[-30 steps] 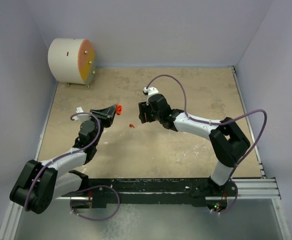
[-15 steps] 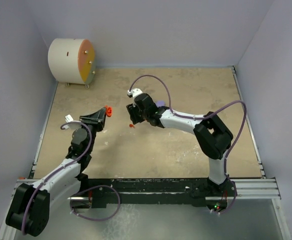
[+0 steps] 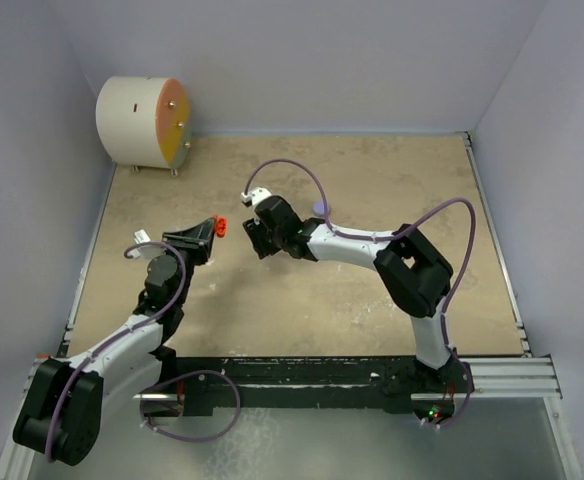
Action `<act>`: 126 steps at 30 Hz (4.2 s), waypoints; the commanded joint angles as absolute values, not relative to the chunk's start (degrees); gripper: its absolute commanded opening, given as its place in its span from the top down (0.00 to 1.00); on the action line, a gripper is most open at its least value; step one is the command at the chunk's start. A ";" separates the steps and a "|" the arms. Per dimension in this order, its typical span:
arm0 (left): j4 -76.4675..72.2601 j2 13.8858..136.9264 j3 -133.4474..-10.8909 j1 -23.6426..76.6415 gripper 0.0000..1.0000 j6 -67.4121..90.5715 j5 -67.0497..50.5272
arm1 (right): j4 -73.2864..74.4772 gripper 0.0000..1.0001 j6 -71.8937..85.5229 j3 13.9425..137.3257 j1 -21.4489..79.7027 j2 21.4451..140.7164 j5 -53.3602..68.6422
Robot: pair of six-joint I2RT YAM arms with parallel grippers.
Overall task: Insert the wireless bluetooth earbuds into the charging case
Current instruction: Pick up the earbud from the center of the board.
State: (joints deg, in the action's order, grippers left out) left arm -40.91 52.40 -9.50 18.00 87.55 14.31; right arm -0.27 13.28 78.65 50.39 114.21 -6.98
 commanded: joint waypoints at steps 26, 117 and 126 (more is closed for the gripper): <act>-43.49 52.85 -10.38 16.37 1.00 89.09 12.88 | 1.16 0.55 12.46 83.63 51.42 119.27 -8.39; -40.27 47.70 -8.60 13.62 1.00 92.46 13.01 | 23.57 0.93 16.73 94.93 52.56 129.90 -8.43; -40.97 49.32 -10.02 13.62 1.00 92.17 11.82 | 14.67 0.98 16.52 92.55 51.98 121.61 -9.52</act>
State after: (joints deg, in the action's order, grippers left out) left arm -39.03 48.49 -8.23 14.20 91.55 12.58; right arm 16.75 16.88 95.09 52.18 126.30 -9.87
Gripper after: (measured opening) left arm 0.228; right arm 0.180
